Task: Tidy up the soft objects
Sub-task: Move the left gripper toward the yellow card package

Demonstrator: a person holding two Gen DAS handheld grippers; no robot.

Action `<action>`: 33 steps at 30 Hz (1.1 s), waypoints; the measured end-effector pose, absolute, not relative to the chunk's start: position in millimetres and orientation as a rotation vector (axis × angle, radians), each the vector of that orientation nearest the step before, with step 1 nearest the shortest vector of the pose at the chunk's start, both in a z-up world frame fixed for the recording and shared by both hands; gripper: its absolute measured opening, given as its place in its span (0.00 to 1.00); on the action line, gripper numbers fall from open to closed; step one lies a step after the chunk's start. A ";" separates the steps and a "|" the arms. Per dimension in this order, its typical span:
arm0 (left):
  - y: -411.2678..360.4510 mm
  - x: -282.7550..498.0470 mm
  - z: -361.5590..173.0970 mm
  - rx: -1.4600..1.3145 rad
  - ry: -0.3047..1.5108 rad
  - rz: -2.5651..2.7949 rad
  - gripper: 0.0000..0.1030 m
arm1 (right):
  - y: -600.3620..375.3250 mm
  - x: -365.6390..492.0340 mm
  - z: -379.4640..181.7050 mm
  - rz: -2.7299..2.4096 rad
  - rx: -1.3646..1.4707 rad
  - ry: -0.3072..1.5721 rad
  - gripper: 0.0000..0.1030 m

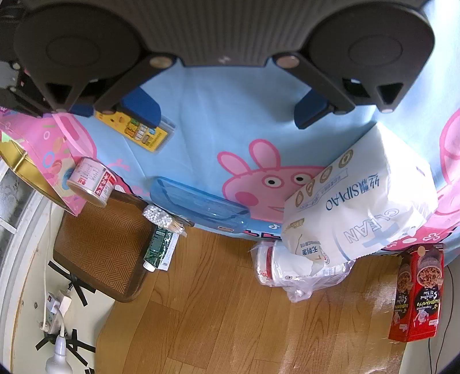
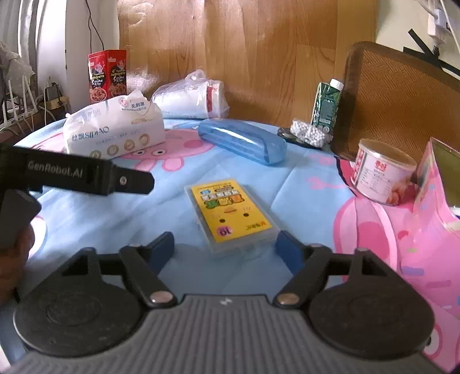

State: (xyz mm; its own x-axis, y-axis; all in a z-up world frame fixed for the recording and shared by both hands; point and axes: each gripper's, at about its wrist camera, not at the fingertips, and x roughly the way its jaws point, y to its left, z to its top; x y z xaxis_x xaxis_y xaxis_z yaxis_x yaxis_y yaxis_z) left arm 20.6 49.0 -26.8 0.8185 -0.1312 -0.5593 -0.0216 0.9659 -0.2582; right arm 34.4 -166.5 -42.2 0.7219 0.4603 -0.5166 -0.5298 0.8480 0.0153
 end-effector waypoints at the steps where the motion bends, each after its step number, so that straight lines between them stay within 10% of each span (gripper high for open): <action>1: 49.0 21.1 -26.3 -0.257 0.612 -0.059 1.00 | -166.0 34.4 -42.0 0.550 -0.134 0.525 0.58; 3: 48.1 20.5 -26.1 -0.252 0.614 -0.058 0.99 | -165.5 31.3 -42.0 0.535 -0.142 0.506 0.42; 11: 48.7 21.2 -25.9 -0.242 0.618 -0.057 0.99 | -171.3 29.4 -42.2 0.524 -0.104 0.509 0.43; 27: 52.3 20.1 -25.7 -0.263 0.613 -0.073 1.00 | -168.8 41.3 -40.4 0.550 -0.074 0.542 0.80; 33: 54.2 19.7 -25.1 -0.275 0.611 -0.079 1.00 | -155.1 49.4 -40.4 0.578 -0.129 0.536 0.62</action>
State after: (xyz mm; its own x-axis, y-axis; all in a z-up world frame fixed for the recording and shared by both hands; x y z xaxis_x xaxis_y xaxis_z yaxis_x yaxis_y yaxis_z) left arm 19.7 54.2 -25.1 0.8173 -0.1541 -0.5552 -0.0077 0.9606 -0.2779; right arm 49.4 -155.1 -40.4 0.7054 0.4861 -0.5159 -0.5516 0.8335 0.0313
